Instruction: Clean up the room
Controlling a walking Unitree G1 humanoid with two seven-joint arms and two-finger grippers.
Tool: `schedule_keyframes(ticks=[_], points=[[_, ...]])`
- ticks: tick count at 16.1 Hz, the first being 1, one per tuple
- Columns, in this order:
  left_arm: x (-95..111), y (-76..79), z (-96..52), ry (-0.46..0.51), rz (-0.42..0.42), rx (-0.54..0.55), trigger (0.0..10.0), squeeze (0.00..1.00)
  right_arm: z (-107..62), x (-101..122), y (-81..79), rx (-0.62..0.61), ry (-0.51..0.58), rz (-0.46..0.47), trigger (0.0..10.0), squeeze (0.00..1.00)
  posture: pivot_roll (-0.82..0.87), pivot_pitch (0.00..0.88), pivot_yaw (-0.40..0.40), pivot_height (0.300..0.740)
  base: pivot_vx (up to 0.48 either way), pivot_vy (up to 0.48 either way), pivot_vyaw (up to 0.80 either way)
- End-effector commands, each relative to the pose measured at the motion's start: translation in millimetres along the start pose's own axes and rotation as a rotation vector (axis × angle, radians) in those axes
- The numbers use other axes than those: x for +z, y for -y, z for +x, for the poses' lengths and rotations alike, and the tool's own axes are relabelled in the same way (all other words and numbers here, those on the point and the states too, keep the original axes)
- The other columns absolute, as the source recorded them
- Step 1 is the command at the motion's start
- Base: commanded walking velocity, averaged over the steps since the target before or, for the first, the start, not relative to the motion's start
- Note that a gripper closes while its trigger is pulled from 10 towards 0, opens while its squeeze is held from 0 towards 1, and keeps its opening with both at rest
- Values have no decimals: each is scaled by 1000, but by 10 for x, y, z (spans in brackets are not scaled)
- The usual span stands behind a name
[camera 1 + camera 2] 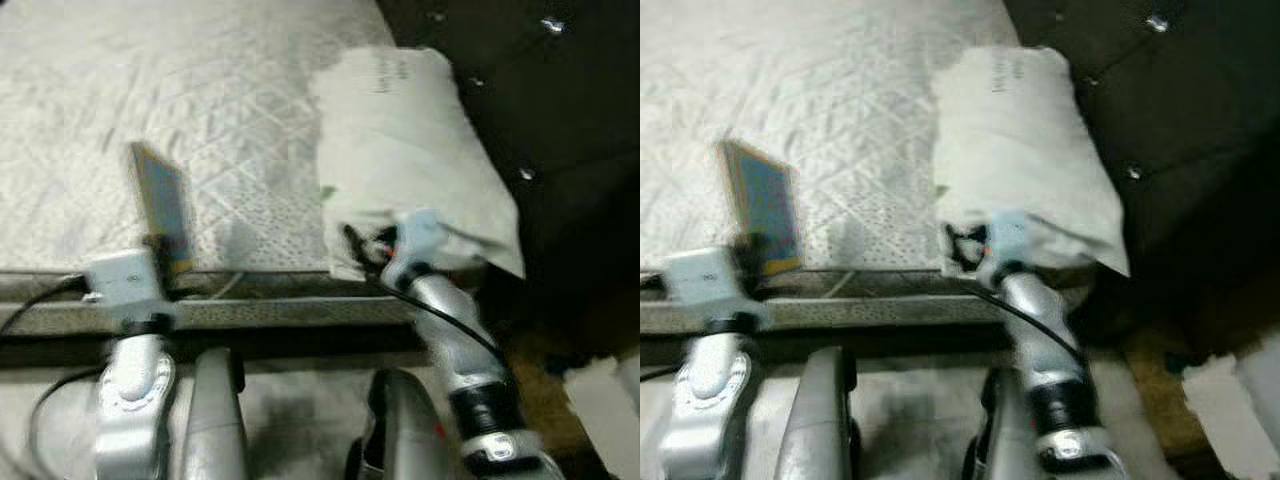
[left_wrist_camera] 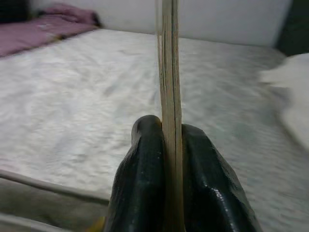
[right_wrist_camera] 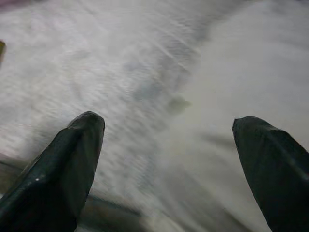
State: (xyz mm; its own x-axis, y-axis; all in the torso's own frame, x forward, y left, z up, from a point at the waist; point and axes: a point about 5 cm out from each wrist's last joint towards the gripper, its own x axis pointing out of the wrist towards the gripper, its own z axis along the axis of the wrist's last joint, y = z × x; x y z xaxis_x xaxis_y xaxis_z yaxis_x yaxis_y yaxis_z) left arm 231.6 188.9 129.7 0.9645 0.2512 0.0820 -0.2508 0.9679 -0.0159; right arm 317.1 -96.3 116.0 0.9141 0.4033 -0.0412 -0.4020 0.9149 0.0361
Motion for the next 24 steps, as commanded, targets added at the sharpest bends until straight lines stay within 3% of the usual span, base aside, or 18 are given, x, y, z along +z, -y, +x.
schedule_keyframes(ticks=[1, 7, 10, 12, 15, 17, 21, 24], points=[[85, 107, 5, 48, -18, -41, 10000, 0, -56, -25, 135, -37, -12, -14, 10000, 0, 1, 100, -52, 554, 409, 0, 0], [79, 134, 6, 53, -40, -58, 10000, 0, -51, -37, 143, -33, -16, -11, 10000, 0, 3, 91, -53, 554, 401, 0, 0], [32, 176, 36, 15, -52, -57, 10000, 0, -46, -30, 159, -35, -17, -11, 10000, 0, -4, 108, -60, 554, 0, 0, 0], [-74, 252, 115, -77, -149, -71, 10000, 0, -49, -29, 175, -45, -16, -5, 10000, 0, -9, 104, -63, 544, 0, 0, 0], [-64, 400, 212, -102, -223, -116, 10000, 0, -58, -13, 192, -46, -11, -16, 10000, 0, -23, 105, -68, 509, 0, 0, 0], [-73, 539, 254, -160, -336, -166, 10000, 0, -56, -16, 200, -47, -18, -23, 10000, 0, -25, 104, -70, 504, 0, 0, 0], [-28, 855, 227, -303, -533, -323, 10000, 0, -60, 9, 251, -61, -17, -42, 10000, 0, -39, 106, -81, 504, 0, 0, 0], [19, 1070, 108, -416, -629, -416, 10000, 0, -55, 9, 303, -71, -27, -54, 10000, 0, -43, 101, -86, 504, 0, 0, 0]])
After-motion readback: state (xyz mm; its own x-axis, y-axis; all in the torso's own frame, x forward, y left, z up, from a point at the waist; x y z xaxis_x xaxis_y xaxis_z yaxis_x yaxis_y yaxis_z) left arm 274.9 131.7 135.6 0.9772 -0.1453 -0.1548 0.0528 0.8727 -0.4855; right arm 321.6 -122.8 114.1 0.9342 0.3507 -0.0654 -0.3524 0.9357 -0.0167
